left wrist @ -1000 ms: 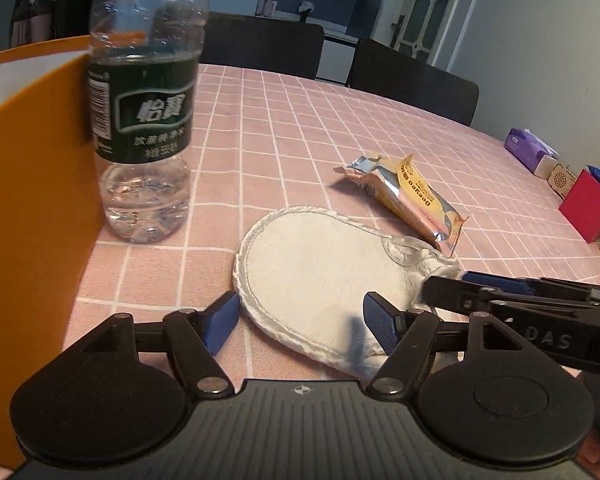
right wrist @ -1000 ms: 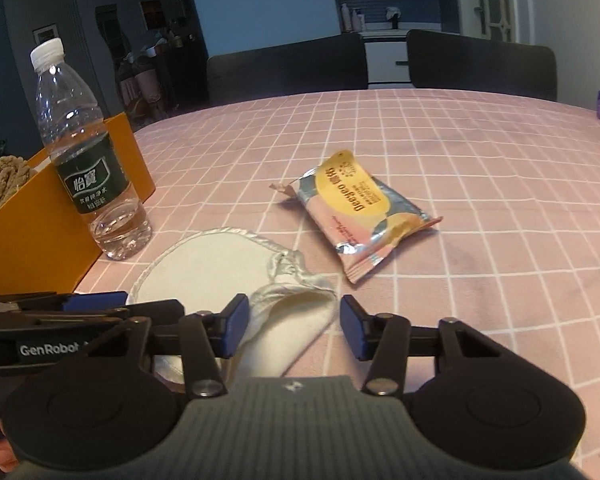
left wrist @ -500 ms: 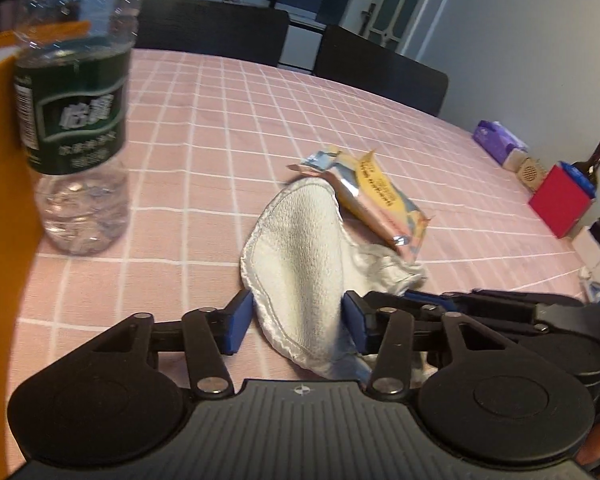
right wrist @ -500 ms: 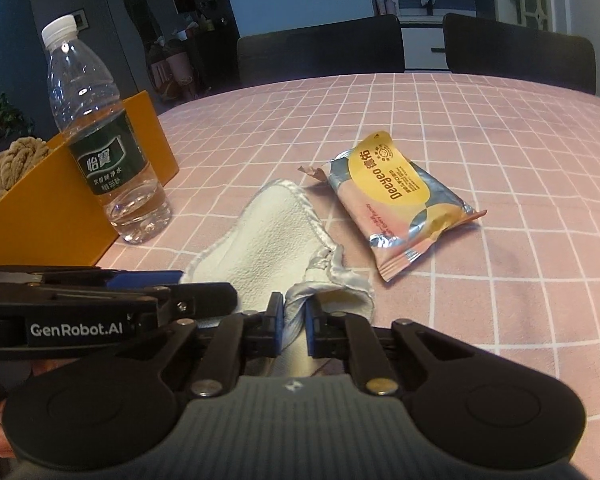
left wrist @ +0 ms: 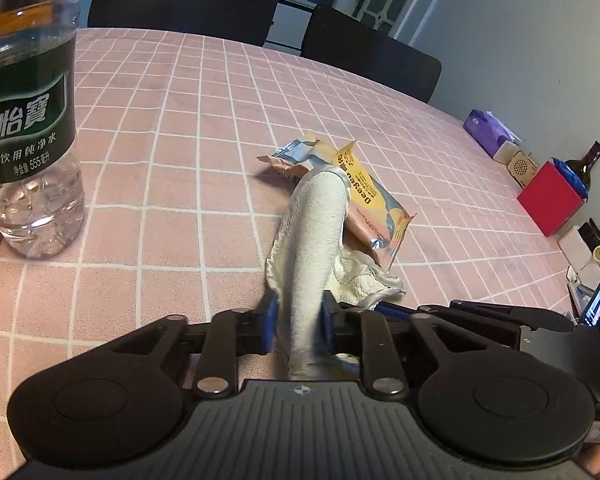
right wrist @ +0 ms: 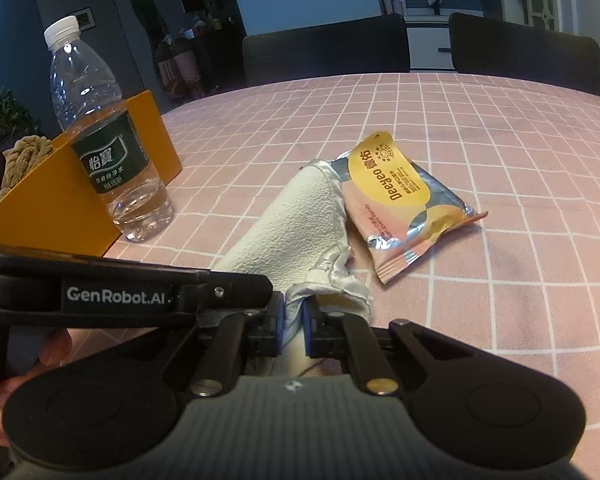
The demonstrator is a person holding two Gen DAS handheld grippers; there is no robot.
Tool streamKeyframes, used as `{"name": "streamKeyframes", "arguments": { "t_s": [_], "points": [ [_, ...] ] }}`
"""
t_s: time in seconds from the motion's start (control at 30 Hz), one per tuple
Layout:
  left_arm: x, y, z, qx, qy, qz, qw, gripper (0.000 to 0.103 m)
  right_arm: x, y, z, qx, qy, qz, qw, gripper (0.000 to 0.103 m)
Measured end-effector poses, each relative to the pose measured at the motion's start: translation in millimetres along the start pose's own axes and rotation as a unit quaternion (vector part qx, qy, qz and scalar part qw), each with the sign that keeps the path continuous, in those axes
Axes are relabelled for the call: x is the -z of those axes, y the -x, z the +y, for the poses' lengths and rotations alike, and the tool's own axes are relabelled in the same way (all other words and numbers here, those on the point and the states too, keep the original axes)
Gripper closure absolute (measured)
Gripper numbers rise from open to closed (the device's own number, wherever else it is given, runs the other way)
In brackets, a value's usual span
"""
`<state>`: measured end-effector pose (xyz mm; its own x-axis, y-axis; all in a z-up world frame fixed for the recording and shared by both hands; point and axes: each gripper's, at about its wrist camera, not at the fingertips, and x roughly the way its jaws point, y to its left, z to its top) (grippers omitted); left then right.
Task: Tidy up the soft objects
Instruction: 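Grasp the white cloth with the left tool and lift it, then hold the white cloth with the left tool while the right tool grasps the yellow wipes packet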
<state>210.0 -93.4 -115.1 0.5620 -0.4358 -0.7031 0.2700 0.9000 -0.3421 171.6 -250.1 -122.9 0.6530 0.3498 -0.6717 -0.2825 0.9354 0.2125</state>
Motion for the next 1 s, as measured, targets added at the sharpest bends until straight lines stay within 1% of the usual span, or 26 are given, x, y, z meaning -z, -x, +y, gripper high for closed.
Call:
{"name": "streamKeyframes", "arguments": {
  "t_s": [0.03, 0.07, 0.13, 0.2, 0.27, 0.33, 0.37, 0.43, 0.47, 0.5, 0.57, 0.63, 0.67, 0.8, 0.93, 0.97, 1.0],
  "points": [
    [1, 1, -1, -0.002, -0.005, -0.003, 1.0000, 0.085, 0, 0, 2, 0.000, 0.003, 0.001, 1.000, 0.092],
    [1, 2, -2, -0.004, -0.009, -0.005, 0.9999, 0.086, 0, 1, 3, 0.000, 0.006, 0.003, 1.000, 0.090],
    [3, 7, -3, -0.008, -0.012, -0.011, 0.9998, 0.087, -2, 4, 4, -0.003, 0.004, 0.005, 1.000, 0.089],
    [3, 13, -1, -0.013, -0.009, -0.022, 0.9996, 0.087, -4, 10, 4, -0.004, 0.002, 0.000, 1.000, 0.077],
    [2, 22, 1, -0.022, -0.008, -0.039, 0.9990, 0.087, -7, 19, 4, -0.003, 0.005, -0.016, 1.000, 0.071],
    [-1, 28, 1, -0.038, -0.016, -0.056, 0.9976, 0.087, -12, 26, 4, 0.000, 0.005, -0.031, 1.000, 0.060],
    [-3, 31, 0, -0.054, -0.024, -0.068, 0.9959, 0.087, -15, 27, 6, 0.020, 0.015, -0.041, 0.999, 0.055],
    [-7, 34, 2, -0.082, -0.032, -0.087, 0.9924, 0.087, -20, 27, 8, 0.070, 0.043, -0.058, 0.995, 0.053],
    [-10, 33, 4, -0.090, -0.034, -0.089, 0.9914, 0.087, -22, 25, 7, 0.092, 0.050, -0.060, 0.993, 0.050],
    [-13, 32, 5, -0.090, -0.034, -0.088, 0.9914, 0.087, -24, 22, 5, 0.108, 0.054, -0.062, 0.991, 0.050],
    [-17, 28, 6, -0.083, -0.033, -0.084, 0.9925, 0.087, -28, 11, 1, 0.125, 0.056, -0.060, 0.989, 0.047],
    [-18, 24, 4, -0.087, -0.038, -0.086, 0.9917, 0.087, -31, -4, -3, 0.131, 0.054, -0.044, 0.989, 0.034],
    [-18, 21, 3, -0.092, -0.040, -0.087, 0.9911, 0.087, -31, -10, -3, 0.133, 0.055, -0.036, 0.989, 0.025],
    [-19, 12, 7, -0.100, -0.038, -0.081, 0.9909, 0.087, -35, -28, -1, 0.144, 0.069, -0.024, 0.987, 0.024],
    [-19, 9, 10, -0.097, -0.033, -0.081, 0.9915, 0.087, -38, -42, 1, 0.170, 0.095, -0.018, 0.981, 0.024],
    [-18, 8, 10, -0.097, -0.033, -0.083, 0.9913, 0.087, -38, -44, 1, 0.172, 0.098, -0.017, 0.980, 0.025],
    [-18, 8, 10, -0.096, -0.035, -0.084, 0.9912, 0.087, -39, -46, 1, 0.176, 0.101, -0.018, 0.979, 0.029]
  ]
}}
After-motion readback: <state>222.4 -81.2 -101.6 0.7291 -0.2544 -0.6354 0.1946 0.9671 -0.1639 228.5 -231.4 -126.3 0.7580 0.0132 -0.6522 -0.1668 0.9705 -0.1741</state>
